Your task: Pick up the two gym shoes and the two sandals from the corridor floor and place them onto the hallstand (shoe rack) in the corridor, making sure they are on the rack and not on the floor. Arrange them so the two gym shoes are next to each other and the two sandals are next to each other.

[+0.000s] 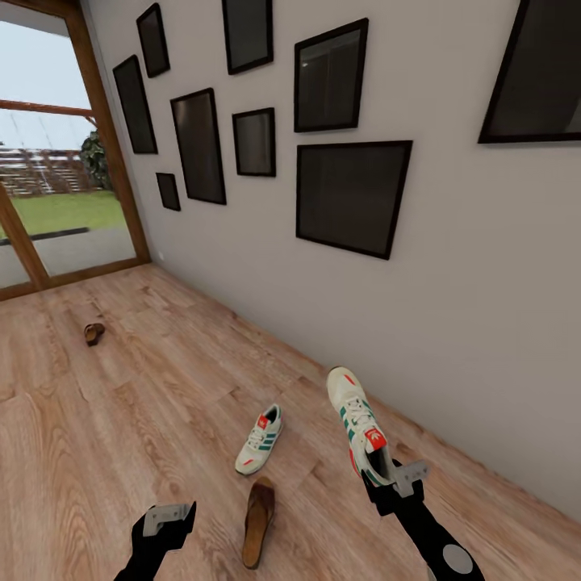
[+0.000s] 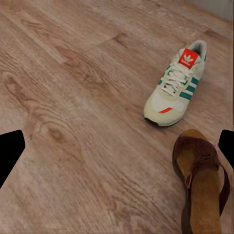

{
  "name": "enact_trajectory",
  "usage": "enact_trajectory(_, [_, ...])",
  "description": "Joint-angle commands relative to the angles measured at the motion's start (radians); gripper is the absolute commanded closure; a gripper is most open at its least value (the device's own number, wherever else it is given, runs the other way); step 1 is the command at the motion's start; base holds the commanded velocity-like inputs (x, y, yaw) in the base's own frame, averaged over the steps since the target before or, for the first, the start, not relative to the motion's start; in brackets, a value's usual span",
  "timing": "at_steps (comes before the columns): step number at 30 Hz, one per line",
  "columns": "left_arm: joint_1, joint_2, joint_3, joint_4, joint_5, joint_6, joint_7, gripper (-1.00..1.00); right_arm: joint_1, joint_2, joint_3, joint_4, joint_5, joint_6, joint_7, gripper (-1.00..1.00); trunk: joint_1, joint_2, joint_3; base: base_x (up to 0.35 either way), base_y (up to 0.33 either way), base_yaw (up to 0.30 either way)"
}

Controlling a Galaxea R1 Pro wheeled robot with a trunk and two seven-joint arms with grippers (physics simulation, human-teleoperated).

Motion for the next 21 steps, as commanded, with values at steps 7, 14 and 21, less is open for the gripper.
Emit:
enact_trajectory(7, [-0.001,-0.001,0.007,0.0,0.0,-0.002,-0.01,-1.0,-0.001,-0.001,0.002,0.002,0.006,-0.003,0.0,1.0,0.0,0.0,-0.001,0.168,-0.117,0.0])
enact_trajectory(14, [-0.001,-0.001,0.007,0.0,0.0,-0.002,-0.01,-1.0,-0.001,-0.001,0.002,0.005,0.006,-0.003,0.0,1.0,0.0,0.0,-0.001,0.026,-0.016,0.0])
enact_trajectory(21, [-0.001,-0.001,0.007,0.0,-0.001,-0.002,-0.01,-1.0,-0.001,-0.001,0.003,0.002,0.005,-0.002,0.0,1.0,0.0,0.0,-0.001,-0.104,-0.132,0.0])
